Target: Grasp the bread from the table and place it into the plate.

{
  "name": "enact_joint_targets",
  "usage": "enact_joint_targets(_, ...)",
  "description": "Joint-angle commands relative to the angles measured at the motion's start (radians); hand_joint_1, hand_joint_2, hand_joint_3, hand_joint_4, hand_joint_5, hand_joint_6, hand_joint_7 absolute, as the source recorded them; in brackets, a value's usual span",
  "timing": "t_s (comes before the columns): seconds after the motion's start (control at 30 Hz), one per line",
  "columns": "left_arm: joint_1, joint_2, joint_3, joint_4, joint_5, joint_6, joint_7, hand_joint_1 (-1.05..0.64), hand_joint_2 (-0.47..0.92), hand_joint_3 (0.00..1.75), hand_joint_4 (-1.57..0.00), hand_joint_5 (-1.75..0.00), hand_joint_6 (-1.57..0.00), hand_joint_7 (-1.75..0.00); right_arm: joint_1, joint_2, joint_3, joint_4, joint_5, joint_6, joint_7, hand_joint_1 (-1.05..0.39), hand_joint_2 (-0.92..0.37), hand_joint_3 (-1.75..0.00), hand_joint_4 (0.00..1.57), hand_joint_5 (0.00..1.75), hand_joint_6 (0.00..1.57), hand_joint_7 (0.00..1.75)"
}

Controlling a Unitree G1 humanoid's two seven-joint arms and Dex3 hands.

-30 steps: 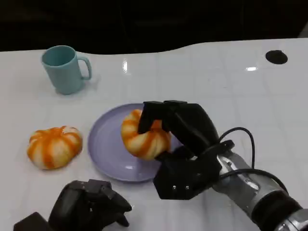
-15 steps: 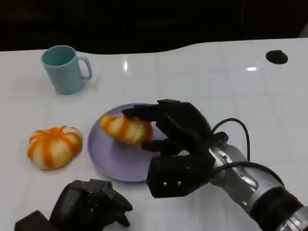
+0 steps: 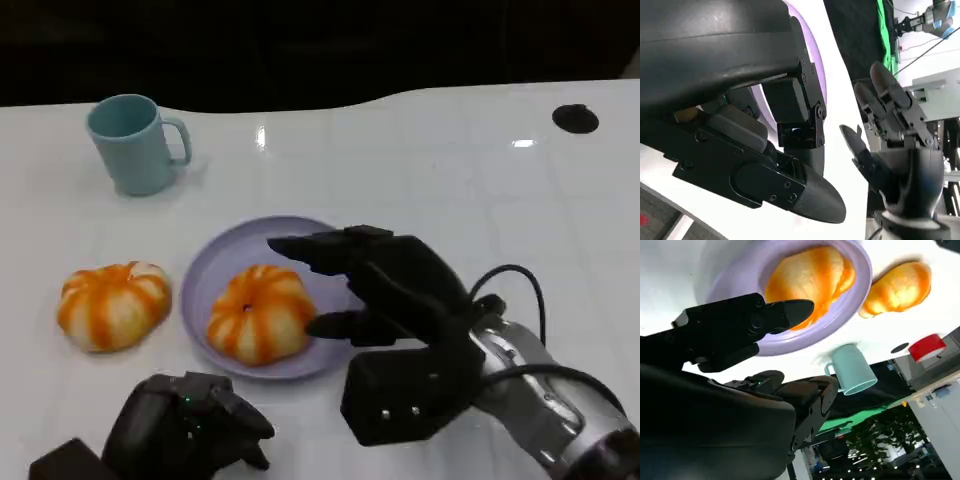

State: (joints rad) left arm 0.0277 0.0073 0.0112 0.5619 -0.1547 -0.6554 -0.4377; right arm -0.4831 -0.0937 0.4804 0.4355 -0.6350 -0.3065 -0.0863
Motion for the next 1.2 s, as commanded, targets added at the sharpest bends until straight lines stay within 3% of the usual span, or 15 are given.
enact_joint_targets(0.03, -0.001, 0.016, 0.007, 0.005, 0.004, -0.008, 0.008, -1.05, 0.9, 0.01, -1.24, -0.94, -1.35, -0.6, 0.06, -0.048, -0.035, -0.079, 0.039, -0.047, 0.003, -0.44, -0.92, -0.1, 0.36, 0.21, 0.42, 0.03)
enact_joint_targets(0.33, -0.014, 0.008, 0.008, 0.021, 0.004, -0.011, 0.009, -1.05, 0.89, 0.0, -1.24, -0.95, -1.35, -0.6, 0.203, -0.105, -0.14, -0.179, 0.172, -0.183, 0.006, -0.31, -0.92, -0.05, 0.54, 0.35, 0.56, 0.08)
enact_joint_targets(0.5, -0.013, 0.005, 0.008, 0.02, 0.012, -0.016, 0.017, -1.05, 0.89, 0.0, -1.24, -0.95, -1.35, -0.6, 0.292, -0.136, -0.215, -0.236, 0.325, -0.253, 0.071, -0.24, -0.92, -0.11, 0.59, 0.52, 0.67, 0.1)
enact_joint_targets(0.77, -0.009, 0.008, 0.007, 0.017, 0.013, -0.013, 0.016, -1.05, 0.89, 0.0, -1.23, -0.95, -1.34, -0.6, 0.41, -0.18, -0.293, -0.282, 0.459, -0.323, 0.163, -0.18, -0.92, -0.15, 0.64, 0.66, 0.8, 0.13)
enact_joint_targets(0.87, -0.006, 0.007, 0.008, 0.016, 0.004, -0.012, 0.01, -1.05, 0.89, 0.0, -1.23, -0.94, -1.34, -0.6, 0.456, -0.173, -0.305, -0.275, 0.558, -0.341, 0.225, -0.15, -0.92, -0.22, 0.66, 0.74, 0.87, 0.14)
enact_joint_targets(0.97, -0.003, 0.007, 0.01, 0.016, 0.001, -0.011, 0.009, -1.05, 0.89, 0.0, -1.23, -0.94, -1.35, -0.6, 0.501, -0.158, -0.313, -0.274, 0.633, -0.345, 0.268, -0.12, -0.83, -0.45, 0.69, 0.83, 0.96, 0.14)
enact_joint_targets(1.07, 0.005, 0.011, 0.011, 0.004, 0.001, -0.007, 0.009, -1.05, 0.89, 0.0, -1.24, -0.94, -1.35, -0.6, 0.553, -0.136, -0.316, -0.309, 0.69, -0.3, 0.295, -0.11, -0.78, -0.6, 0.72, 0.95, 1.03, 0.17)
enact_joint_targets(1.1, 0.008, 0.013, 0.011, -0.002, 0.001, -0.006, 0.009, -1.05, 0.89, 0.0, -1.24, -0.95, -1.35, -0.6, 0.568, -0.127, -0.318, -0.319, 0.698, -0.289, 0.297, -0.13, -0.76, -0.64, 0.74, 1.18, 1.07, 0.31)
enact_joint_targets(1.2, 0.013, 0.017, 0.012, -0.008, -0.001, -0.01, 0.004, -1.05, 0.89, 0.0, -1.25, -0.95, -1.35, -0.6, 0.599, -0.103, -0.328, -0.34, 0.683, -0.275, 0.288, -0.14, -0.7, -0.77, 0.77, 1.46, 0.9, 0.88)
